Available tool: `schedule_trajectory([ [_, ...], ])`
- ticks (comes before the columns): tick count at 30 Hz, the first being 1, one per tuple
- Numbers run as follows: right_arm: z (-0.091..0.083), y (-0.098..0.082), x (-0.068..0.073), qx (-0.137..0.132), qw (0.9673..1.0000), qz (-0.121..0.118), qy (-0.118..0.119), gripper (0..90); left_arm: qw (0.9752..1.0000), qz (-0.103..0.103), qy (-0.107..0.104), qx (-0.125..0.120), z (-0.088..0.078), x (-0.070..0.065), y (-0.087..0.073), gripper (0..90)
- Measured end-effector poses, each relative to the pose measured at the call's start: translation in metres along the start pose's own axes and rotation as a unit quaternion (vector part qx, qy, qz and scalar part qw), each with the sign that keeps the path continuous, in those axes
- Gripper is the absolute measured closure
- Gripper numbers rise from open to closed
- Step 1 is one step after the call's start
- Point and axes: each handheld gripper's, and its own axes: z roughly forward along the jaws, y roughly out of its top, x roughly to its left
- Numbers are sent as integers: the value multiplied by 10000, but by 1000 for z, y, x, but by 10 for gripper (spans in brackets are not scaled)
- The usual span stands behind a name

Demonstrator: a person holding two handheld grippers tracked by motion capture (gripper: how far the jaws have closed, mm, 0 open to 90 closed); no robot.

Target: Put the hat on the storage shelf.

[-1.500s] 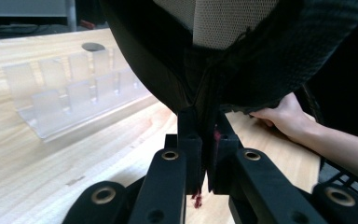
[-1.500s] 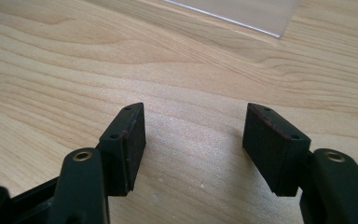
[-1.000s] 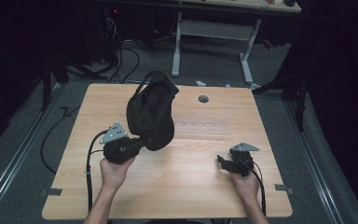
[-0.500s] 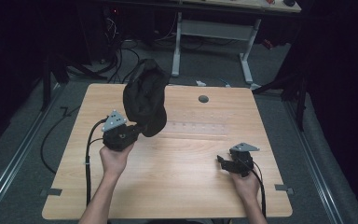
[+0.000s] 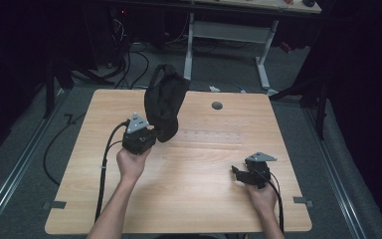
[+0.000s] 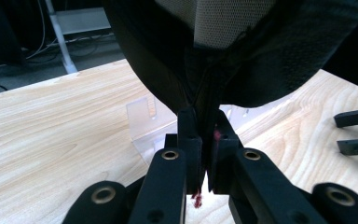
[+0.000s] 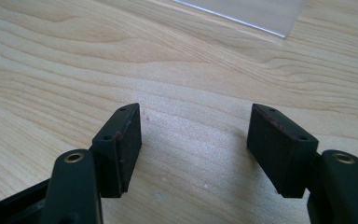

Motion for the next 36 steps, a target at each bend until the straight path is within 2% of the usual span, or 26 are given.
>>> schedule_trajectory([
  [3,0,0,0,-3,10000,-5,0,355,10000,15,34,-27,4,1,-1,860],
  [6,0,0,0,-2,10000,-4,1,355,9999,144,90,-28,7,2,-2,860],
  [11,0,0,0,-4,10000,-2,-6,355,9999,118,106,-63,11,4,-3,860],
  [21,0,0,0,-4,10000,-1,-8,354,9991,372,221,8,20,3,-12,860],
  [32,0,0,1,-1,10000,-7,9,349,9988,370,280,144,27,4,-21,858],
  [36,0,0,1,-3,10000,-14,20,349,9988,286,332,241,29,9,-29,856],
])
